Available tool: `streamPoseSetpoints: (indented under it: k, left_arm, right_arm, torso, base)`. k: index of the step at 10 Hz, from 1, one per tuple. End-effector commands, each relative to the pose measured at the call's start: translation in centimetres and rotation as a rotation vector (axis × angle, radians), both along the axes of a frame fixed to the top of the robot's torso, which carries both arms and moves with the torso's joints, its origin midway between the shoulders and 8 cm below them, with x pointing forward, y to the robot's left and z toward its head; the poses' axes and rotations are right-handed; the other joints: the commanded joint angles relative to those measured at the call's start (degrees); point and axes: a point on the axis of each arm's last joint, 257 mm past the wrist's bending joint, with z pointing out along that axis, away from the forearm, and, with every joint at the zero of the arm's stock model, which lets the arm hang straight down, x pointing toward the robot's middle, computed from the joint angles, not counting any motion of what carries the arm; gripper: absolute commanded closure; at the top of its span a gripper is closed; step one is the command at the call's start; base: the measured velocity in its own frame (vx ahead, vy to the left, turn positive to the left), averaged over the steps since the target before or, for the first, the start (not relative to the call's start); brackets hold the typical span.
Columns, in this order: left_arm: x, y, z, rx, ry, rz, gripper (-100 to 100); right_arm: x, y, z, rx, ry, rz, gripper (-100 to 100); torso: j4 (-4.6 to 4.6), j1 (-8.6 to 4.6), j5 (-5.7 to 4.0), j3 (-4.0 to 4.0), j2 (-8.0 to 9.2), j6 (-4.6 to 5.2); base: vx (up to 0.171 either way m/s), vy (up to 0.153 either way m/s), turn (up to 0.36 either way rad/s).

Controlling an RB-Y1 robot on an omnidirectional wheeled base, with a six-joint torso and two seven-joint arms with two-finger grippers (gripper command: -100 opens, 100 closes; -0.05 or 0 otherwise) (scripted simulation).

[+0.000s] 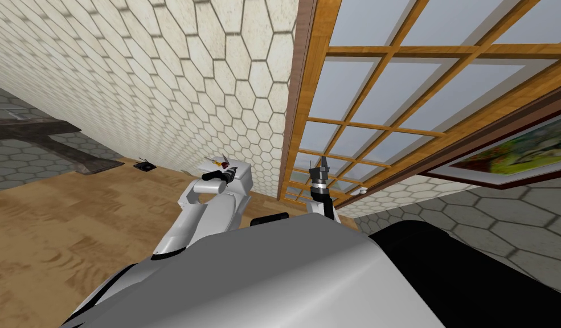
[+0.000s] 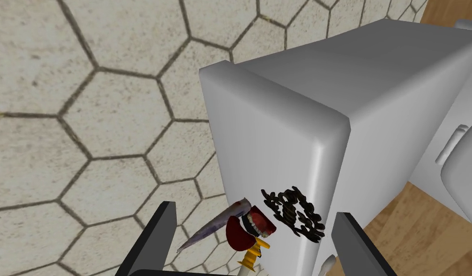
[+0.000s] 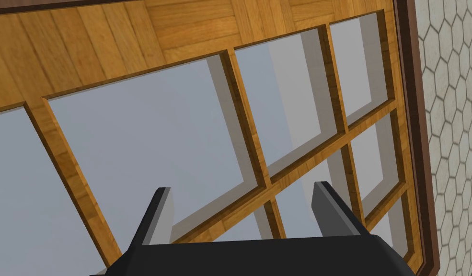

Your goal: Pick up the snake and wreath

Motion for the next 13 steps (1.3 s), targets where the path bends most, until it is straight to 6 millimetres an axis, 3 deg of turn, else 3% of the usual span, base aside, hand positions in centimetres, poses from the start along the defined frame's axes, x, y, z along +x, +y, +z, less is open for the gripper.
streamPoseSetpoints:
  k: [1,13]
  left_arm:
    - [0.1,0.5,-0.6,0.023,0.045,0.002,-100]
    - [-2.4,3.1,-4.7,0.127,0.345,0.015,-100]
  right_arm:
    - [0.0,0.0,0.0,0.000,0.000,0.000,0]
    - [0.0,0.0,0.0,0.000,0.000,0.000,0]
  torso:
    - [0.00,0.00,0.00,0.00,0.00,0.00]
    - [-0.01,0.06,0.01,-0.04,-0.07,0.00]
  base:
    - [0.039,0.043,-0.036]
    - [0.037,0.040,-0.042]
